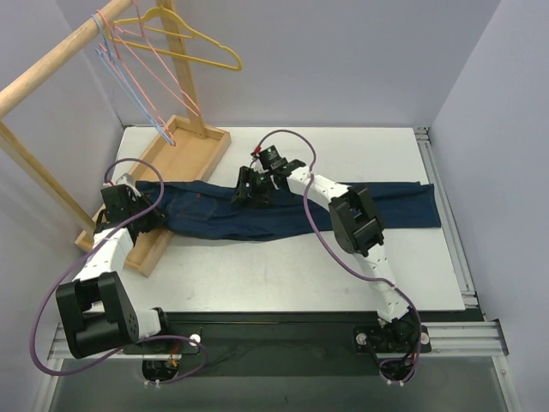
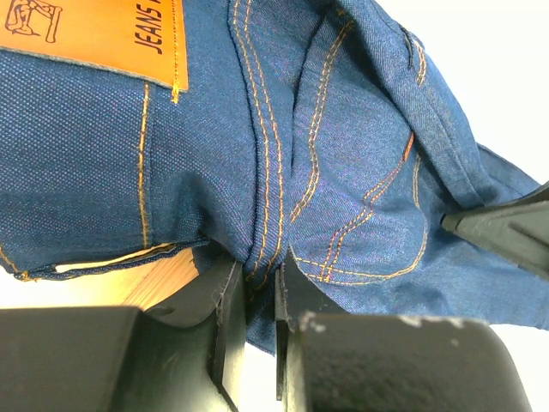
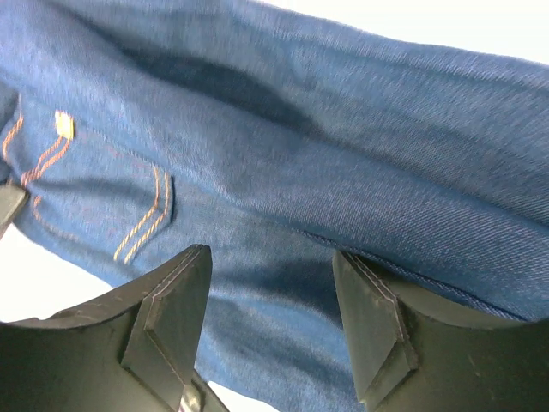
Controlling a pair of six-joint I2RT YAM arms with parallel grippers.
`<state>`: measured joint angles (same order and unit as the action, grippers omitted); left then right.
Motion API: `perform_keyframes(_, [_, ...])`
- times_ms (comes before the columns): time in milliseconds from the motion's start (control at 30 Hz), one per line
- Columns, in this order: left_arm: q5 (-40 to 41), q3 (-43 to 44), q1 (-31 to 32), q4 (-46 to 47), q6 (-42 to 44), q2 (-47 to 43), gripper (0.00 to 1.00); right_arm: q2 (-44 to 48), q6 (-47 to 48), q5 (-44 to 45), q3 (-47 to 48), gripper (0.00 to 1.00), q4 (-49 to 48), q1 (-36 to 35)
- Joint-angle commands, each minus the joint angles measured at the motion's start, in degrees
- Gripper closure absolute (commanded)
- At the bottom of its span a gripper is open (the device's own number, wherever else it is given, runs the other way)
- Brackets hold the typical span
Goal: Place the trousers on the hanger
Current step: Fold the trousers at the center of the board.
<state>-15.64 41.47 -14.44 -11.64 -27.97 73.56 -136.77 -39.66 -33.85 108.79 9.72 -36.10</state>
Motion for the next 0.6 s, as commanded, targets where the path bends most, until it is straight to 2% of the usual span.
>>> perform_keyframes(0, [-2.3,0.3,-0.2,-2.3,2.2,-3.2,1.00,-1.8,-0.9,7.6,6.2,0.41,1.0,-0.3])
perform_keyframes(267, [-1.5,-0.8,-0.3,-6.1,4.2,-7.9,1.00,-5.4,-0.8,21.2,16.6,0.41,0.2,-0.4])
perform_keyframes(400, [-1.2,-2.1,-0.6,-7.4,4.1,-10.7,1.00,-6.5,-0.2,22.1,19.5,0.41,0.0,0.1])
perform_keyframes(567, [-0.3,-3.7,-0.9,-8.6,3.8,-13.1,1.00,-3.9,-0.9,19.4,18.2,0.40,-0.7,2.2])
